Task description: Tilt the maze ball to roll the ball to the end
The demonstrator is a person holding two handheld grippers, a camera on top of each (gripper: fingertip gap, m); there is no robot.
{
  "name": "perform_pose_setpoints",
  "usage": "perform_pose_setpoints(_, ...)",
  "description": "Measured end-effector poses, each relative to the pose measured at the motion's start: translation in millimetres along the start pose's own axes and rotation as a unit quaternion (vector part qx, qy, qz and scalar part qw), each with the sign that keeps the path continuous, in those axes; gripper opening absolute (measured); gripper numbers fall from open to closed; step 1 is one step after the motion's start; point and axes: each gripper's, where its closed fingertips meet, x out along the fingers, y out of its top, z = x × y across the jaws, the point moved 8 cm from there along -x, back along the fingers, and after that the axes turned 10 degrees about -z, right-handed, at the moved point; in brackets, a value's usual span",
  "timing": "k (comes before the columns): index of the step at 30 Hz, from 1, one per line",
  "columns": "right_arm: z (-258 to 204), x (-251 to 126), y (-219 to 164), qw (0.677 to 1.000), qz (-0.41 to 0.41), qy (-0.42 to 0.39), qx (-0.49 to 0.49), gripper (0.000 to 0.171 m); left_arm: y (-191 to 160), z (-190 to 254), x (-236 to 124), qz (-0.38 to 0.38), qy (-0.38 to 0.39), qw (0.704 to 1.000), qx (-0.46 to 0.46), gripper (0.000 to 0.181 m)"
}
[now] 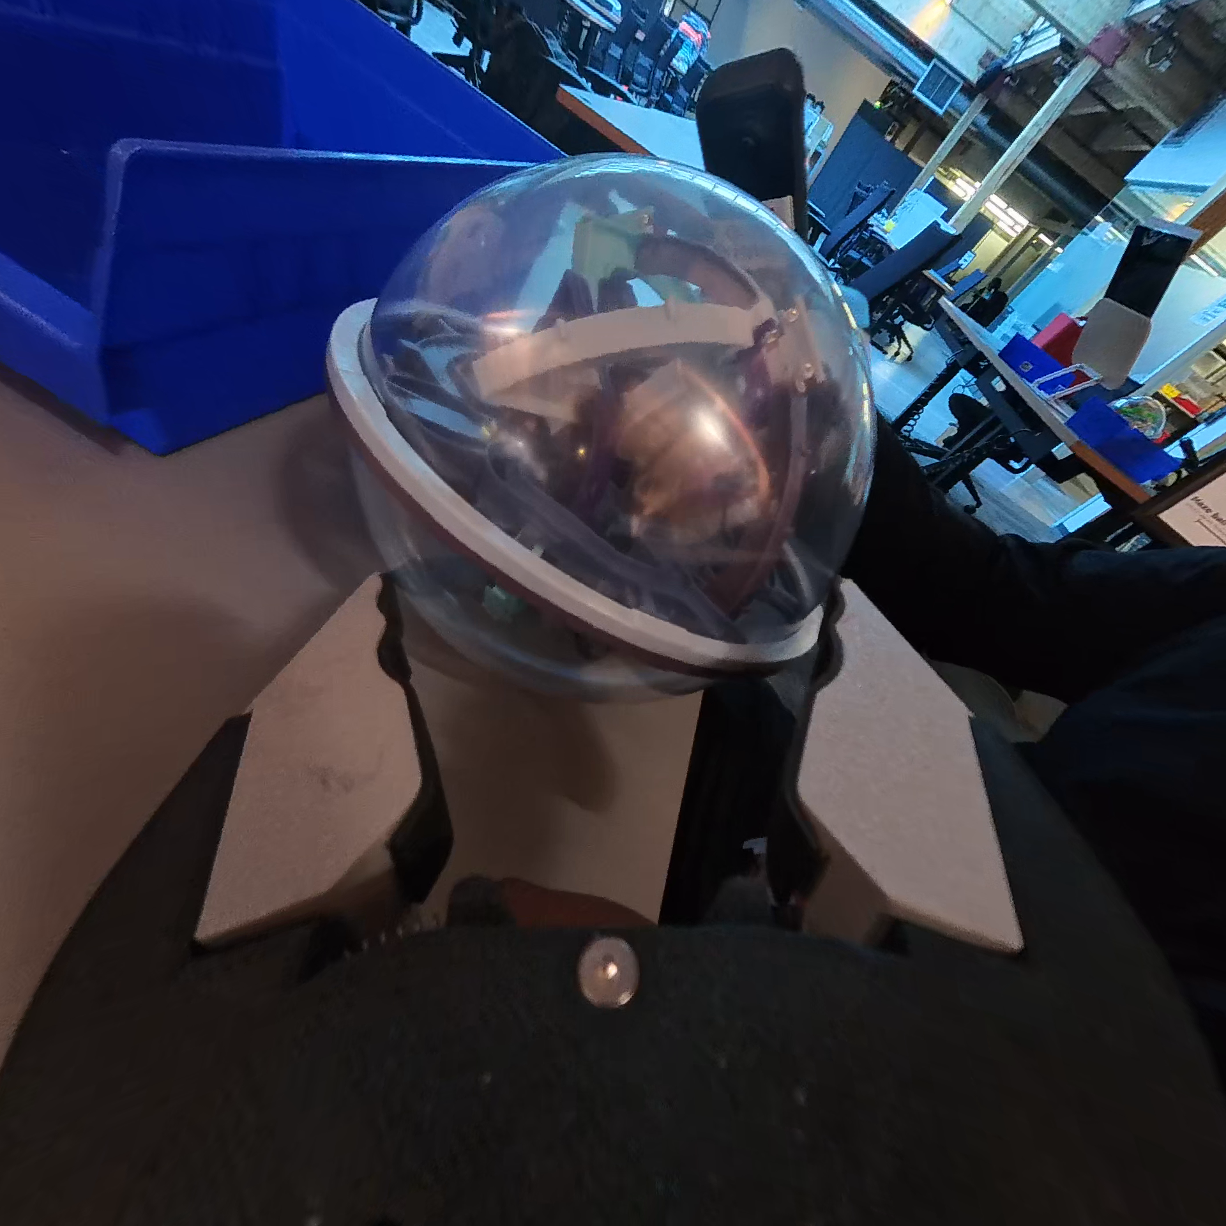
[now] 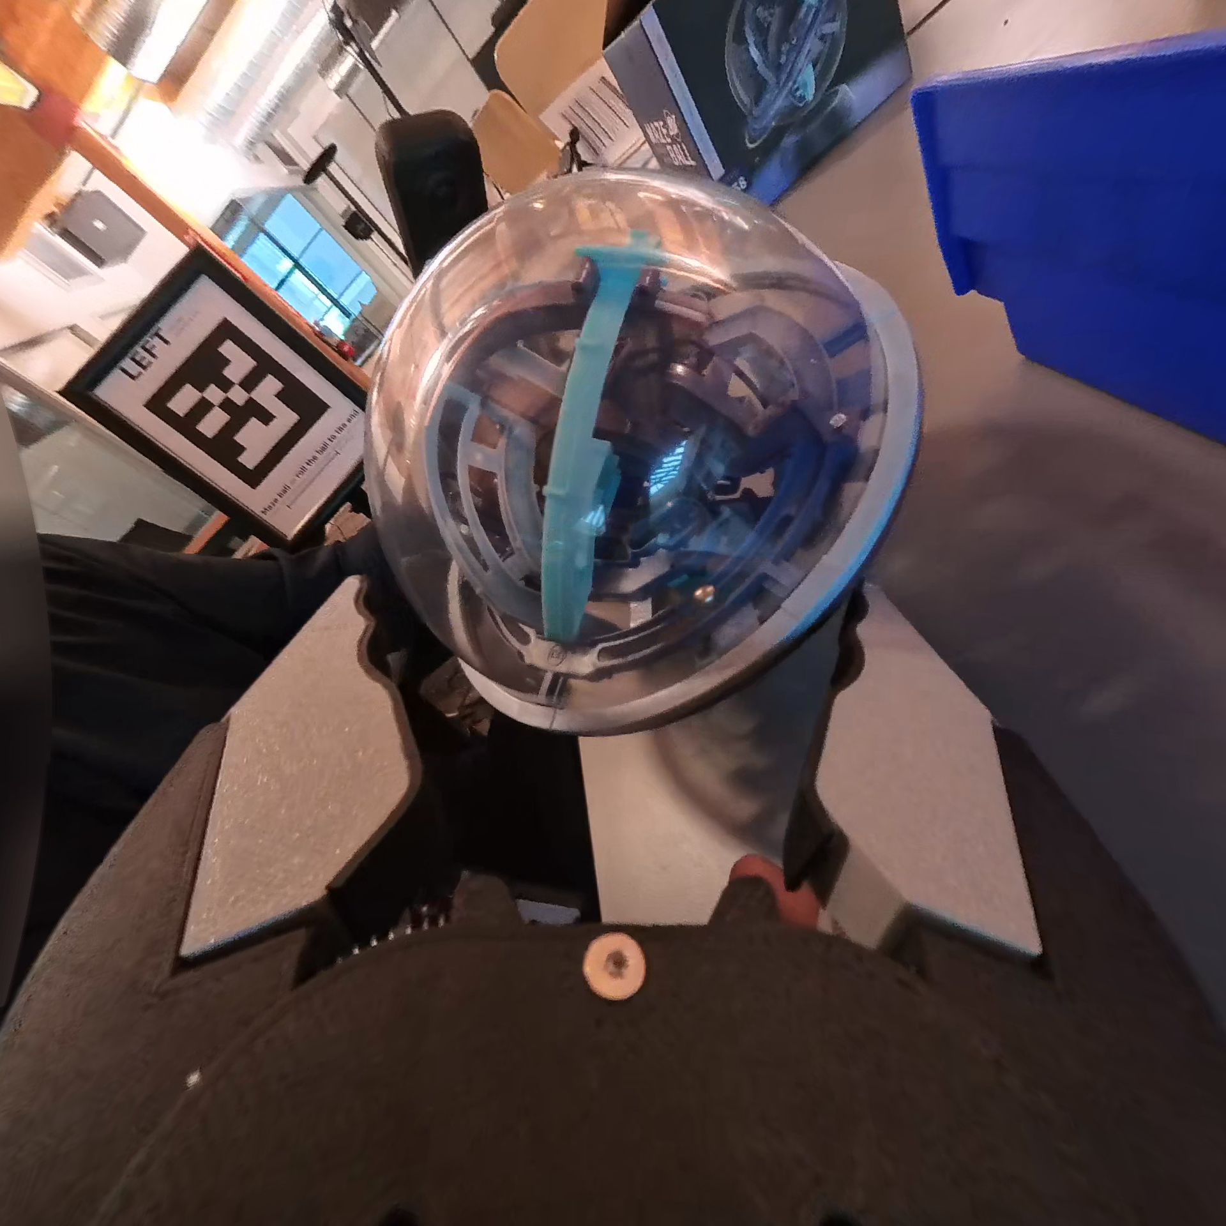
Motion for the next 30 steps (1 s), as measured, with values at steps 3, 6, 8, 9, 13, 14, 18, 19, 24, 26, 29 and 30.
perform_pose_setpoints(3,-0.5,-0.1,0.6,1.0,0.005,0.012,0.008,0.138,0.6,-1.4,-0.8,0.004,-0.002,1.0,-0.004,0.122)
perform_pose_setpoints(6,-0.8,0.0,-0.4,1.0,0.004,0.019,0.01,0.139,1.2,-2.1,-2.6,0.007,-0.004,1.0,-0.005,0.122)
perform_pose_setpoints(8,-0.8,-0.1,-0.7,1.0,0.004,0.024,0.014,0.139,2.1,-2.6,-4.5,0.01,-0.005,1.0,-0.007,0.122)
perform_pose_setpoints(9,-0.9,-0.3,-0.9,1.0,0.004,0.027,0.015,0.139,2.3,-2.8,-5.4,0.011,-0.005,1.0,-0.008,0.121)
perform_pose_setpoints(13,-1.7,-1.4,-0.1,0.999,0.007,0.041,0.019,0.141,3.1,-3.7,-8.1,0.015,-0.006,1.0,-0.01,0.121)
perform_pose_setpoints(14,-1.6,-1.9,0.1,0.999,0.009,0.045,0.022,0.141,3.3,-3.8,-8.6,0.016,-0.007,1.0,-0.011,0.121)
perform_pose_setpoints(18,-0.9,-3.9,0.2,0.997,0.016,0.06,0.035,0.141,3.9,-4.1,-9.7,0.02,-0.008,1.0,-0.013,0.121)
perform_pose_setpoints(19,-0.5,-4.0,0.1,0.997,0.017,0.061,0.036,0.14,4.0,-4.2,-10.0,0.021,-0.008,1.0,-0.014,0.121)
perform_pose_setpoints(24,2.1,-3.7,0.9,0.997,0.019,0.057,0.051,0.138,7.0,-5.3,-11.9,0.035,0.0,0.999,-0.021,0.119)
perform_pose_setpoints(26,2.3,-3.5,1.1,0.997,0.02,0.058,0.055,0.137,7.5,-6.0,-13.0,0.038,0.0,0.999,-0.023,0.118)
perform_pose_setpoints(29,2.3,-3.8,1.5,0.996,0.021,0.061,0.06,0.138,7.3,-6.1,-13.6,0.039,-0.001,0.999,-0.023,0.118)
perform_pose_setpoints(30,2.4,-3.9,1.7,0.996,0.021,0.063,0.062,0.138,7.4,-6.0,-13.6,0.038,0.0,0.999,-0.022,0.118)
